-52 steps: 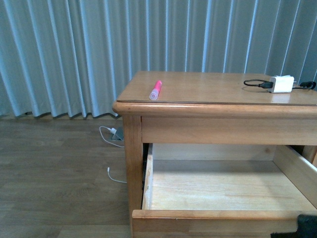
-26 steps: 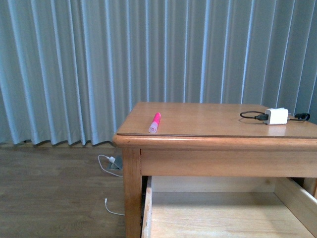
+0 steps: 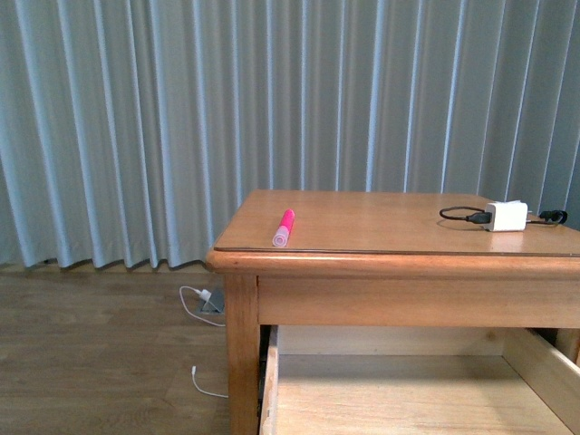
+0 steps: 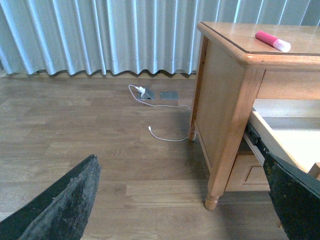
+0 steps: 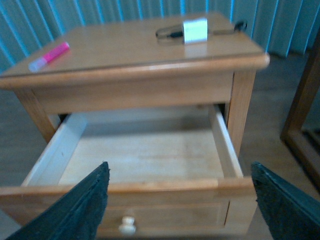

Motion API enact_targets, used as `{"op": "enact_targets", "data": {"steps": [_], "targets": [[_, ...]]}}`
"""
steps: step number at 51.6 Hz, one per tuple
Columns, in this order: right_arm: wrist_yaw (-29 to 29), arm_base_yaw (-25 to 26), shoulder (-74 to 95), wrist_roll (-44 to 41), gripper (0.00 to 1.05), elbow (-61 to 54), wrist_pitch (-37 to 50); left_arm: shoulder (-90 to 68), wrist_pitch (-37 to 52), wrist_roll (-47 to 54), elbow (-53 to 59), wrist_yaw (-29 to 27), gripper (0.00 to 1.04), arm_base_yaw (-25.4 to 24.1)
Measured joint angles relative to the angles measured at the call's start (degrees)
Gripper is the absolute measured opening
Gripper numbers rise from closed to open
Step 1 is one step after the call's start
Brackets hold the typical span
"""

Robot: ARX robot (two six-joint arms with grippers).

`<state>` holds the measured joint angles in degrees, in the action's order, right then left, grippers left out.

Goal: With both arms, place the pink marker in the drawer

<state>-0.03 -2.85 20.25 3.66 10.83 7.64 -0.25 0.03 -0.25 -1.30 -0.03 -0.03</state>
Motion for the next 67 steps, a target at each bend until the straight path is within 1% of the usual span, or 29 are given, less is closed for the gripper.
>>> {"op": "enact_targets", "data": {"steps": [1, 2, 8, 10, 13, 30, 31, 33, 36, 39, 41, 45, 48, 52, 58, 67], "targets": [[0.0, 0.8, -0.5, -0.8, 0.72, -0.6, 0.9, 0.0, 0.0, 0.0, 0.0, 0.0, 0.99, 0.0], [-0.3, 1.8, -1.1, -1.6, 0.74, -1.0, 1.4, 0.0, 0.0, 0.0, 0.0, 0.1, 0.99, 0.0], [-0.2, 2.6, -1.4, -2.6, 0.95, -1.6, 1.7, 0.0, 0.0, 0.0, 0.0, 0.0, 0.99, 0.0], [0.0, 2.6, -1.4, -2.8, 0.98, -1.6, 1.7, 0.0, 0.0, 0.0, 0.0, 0.0, 0.99, 0.0], [-0.1, 2.6, -1.4, -3.0, 0.96, -1.6, 1.7, 0.0, 0.0, 0.0, 0.0, 0.0, 0.99, 0.0], [-0.1, 2.7, -1.5, -3.3, 0.96, -1.6, 1.7, 0.0, 0.0, 0.0, 0.0, 0.0, 0.99, 0.0], [-0.1, 2.7, -1.5, -3.3, 0.96, -1.6, 1.7, -0.1, -0.1, -0.2, -0.1, -0.5, 0.99, 0.2], [-0.1, 2.7, -1.5, -3.3, 0.96, -1.6, 1.7, -1.4, -2.1, -3.0, -0.6, -5.4, 0.99, 1.7], [-0.1, 2.7, -1.5, -3.3, 0.96, -1.6, 1.7, -6.4, -2.1, -7.7, -1.8, -11.3, 0.99, 3.6], [-0.1, 2.7, -1.5, -3.3, 0.96, -1.6, 1.7, -12.6, 1.0, -9.9, -3.8, -12.0, 0.99, 4.4], [-0.1, 2.7, -1.5, -3.3, 0.96, -1.6, 1.7, -15.9, 3.0, -11.0, -5.5, -11.8, 0.99, 4.6], [-0.1, 2.7, -1.5, -3.3, 0.96, -1.6, 1.7, -25.0, 7.3, -12.5, -11.9, -9.6, 0.99, 5.3], [-0.1, 2.7, -1.5, -3.3, 0.96, -1.6, 1.7, -32.3, 9.6, -13.2, -17.5, -6.3, 0.99, 6.2], [-0.1, 2.7, -1.5, -3.3, 0.96, -1.6, 1.7, -42.2, 11.9, -12.9, -24.6, -3.7, 0.99, 8.3], [-0.1, 2.7, -1.5, -3.3, 0.96, -1.6, 1.7, -56.7, 14.6, -11.5, -34.8, -2.6, 0.99, 11.9], [-0.1, 2.7, -1.5, -3.3, 0.96, -1.6, 1.7, -73.4, 15.6, -10.3, -48.6, -3.5, 0.99, 16.0]]}}
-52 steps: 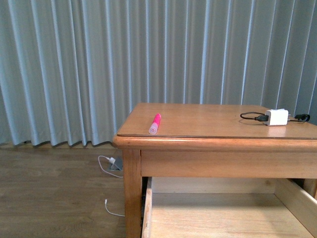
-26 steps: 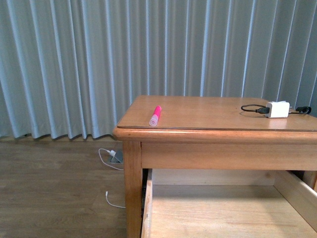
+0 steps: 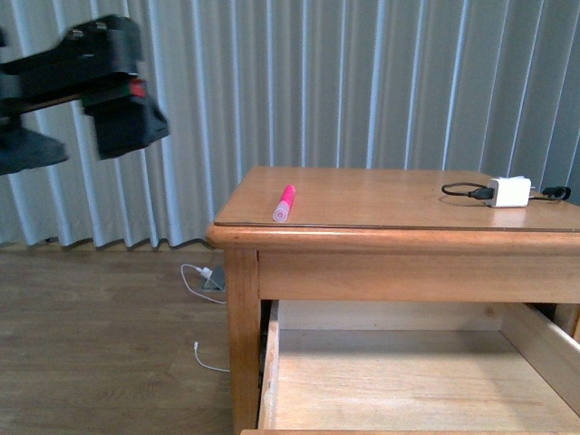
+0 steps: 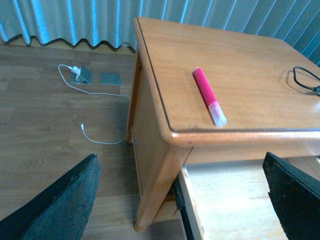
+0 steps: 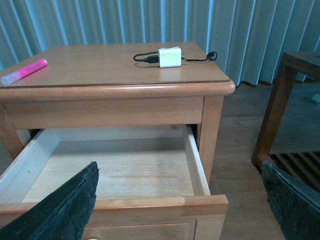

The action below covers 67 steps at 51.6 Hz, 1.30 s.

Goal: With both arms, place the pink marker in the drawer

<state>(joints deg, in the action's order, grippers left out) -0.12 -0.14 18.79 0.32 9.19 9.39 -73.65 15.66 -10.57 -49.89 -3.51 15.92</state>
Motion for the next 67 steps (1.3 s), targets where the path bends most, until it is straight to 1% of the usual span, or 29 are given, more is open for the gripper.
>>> {"op": "enact_targets", "data": {"steps": [6, 11, 28, 41, 49, 56, 67], "targets": [[0.0, 0.0, 0.0, 0.0, 0.96, 0.0, 0.0, -10.5, -0.8, 0.3, -11.0, 0.7, 0.99, 2.6], [0.0, 0.0, 0.0, 0.0, 0.96, 0.0, 0.0, -17.4, -3.4, 0.7, -18.7, -0.5, 0.99, 4.3], [0.0, 0.0, 0.0, 0.0, 0.96, 0.0, 0.0, -32.3, -9.0, 1.7, -34.7, -5.8, 0.99, 7.3], [0.0, 0.0, 0.0, -0.1, 0.96, 0.0, 0.0, -41.8, -13.3, 2.0, -45.7, -7.7, 0.99, 8.9], [0.0, 0.0, 0.0, -0.1, 0.96, 0.0, 0.0, -46.2, -17.5, 2.0, -50.9, -10.2, 0.99, 9.5], [0.0, 0.0, 0.0, -0.1, 0.96, 0.0, 0.0, -48.5, -20.7, 2.1, -53.5, -11.4, 0.99, 9.6], [0.0, 0.0, 0.0, -0.1, 0.96, 0.0, 0.0, -49.9, -22.9, 2.8, -56.0, -11.8, 0.99, 9.7]]}}
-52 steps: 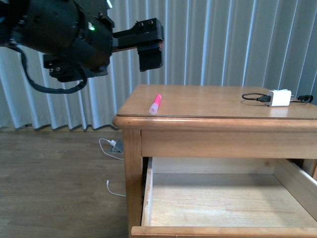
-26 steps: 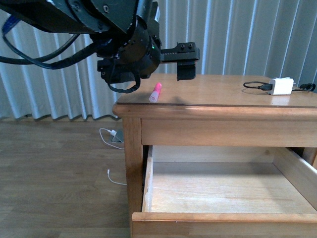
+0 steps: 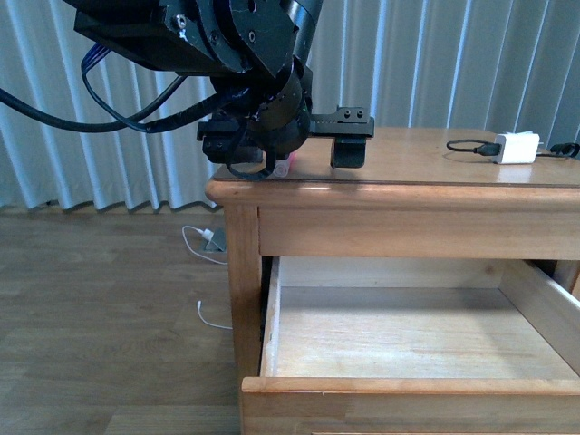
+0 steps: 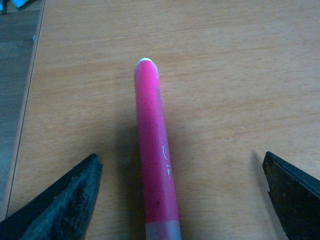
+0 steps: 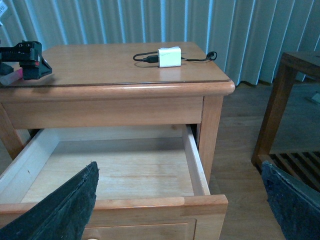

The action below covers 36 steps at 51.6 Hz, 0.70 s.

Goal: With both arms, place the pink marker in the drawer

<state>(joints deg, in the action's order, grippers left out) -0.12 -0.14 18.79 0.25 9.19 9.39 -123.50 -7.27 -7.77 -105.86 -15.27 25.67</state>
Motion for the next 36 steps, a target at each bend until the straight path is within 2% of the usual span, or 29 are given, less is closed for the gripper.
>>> {"op": "enact_targets", "data": {"steps": [7, 21, 28, 31, 36], "targets": [[0.0, 0.0, 0.0, 0.0, 0.96, 0.0, 0.0, -0.2, -0.9, 0.4, -0.4, 0.4, 0.96, 0.0], [0.0, 0.0, 0.0, 0.0, 0.96, 0.0, 0.0, 0.4, -1.0, 3.8, 0.4, -0.1, 0.38, -0.5], [0.0, 0.0, 0.0, 0.0, 0.96, 0.0, 0.0, 1.8, 0.1, 4.6, 2.6, 0.5, 0.19, -1.0], [0.0, 0.0, 0.0, 0.0, 0.96, 0.0, 0.0, 2.7, 0.9, 4.8, 3.9, 1.2, 0.15, -1.2], [0.0, 0.0, 0.0, 0.0, 0.96, 0.0, 0.0, 4.5, 2.3, 5.4, 6.6, 2.7, 0.15, -1.7]]}}
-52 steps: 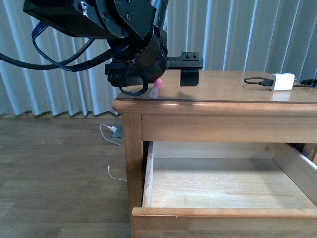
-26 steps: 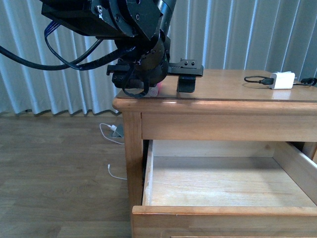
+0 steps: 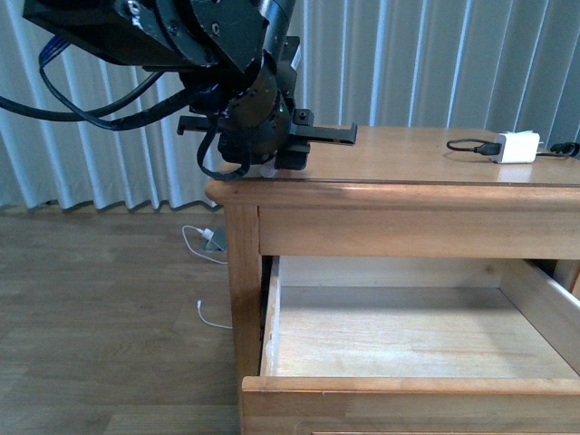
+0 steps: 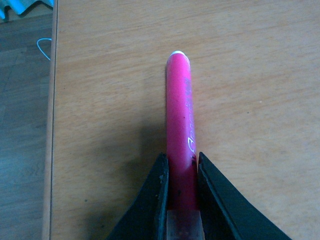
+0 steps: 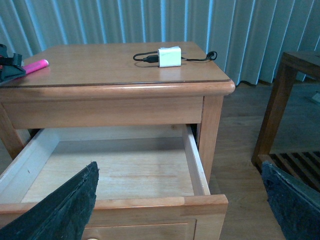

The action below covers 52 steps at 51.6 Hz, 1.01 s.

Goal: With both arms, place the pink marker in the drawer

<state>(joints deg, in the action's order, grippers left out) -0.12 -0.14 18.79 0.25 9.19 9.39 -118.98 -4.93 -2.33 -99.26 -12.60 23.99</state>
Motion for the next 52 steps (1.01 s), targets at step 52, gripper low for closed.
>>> {"op": "enact_targets", "data": {"steps": [52], "targets": [[0.0, 0.0, 0.0, 0.0, 0.96, 0.0, 0.0, 14.2, 14.0, 14.1, 32.8, 17.6, 0.14, 7.7]]}}
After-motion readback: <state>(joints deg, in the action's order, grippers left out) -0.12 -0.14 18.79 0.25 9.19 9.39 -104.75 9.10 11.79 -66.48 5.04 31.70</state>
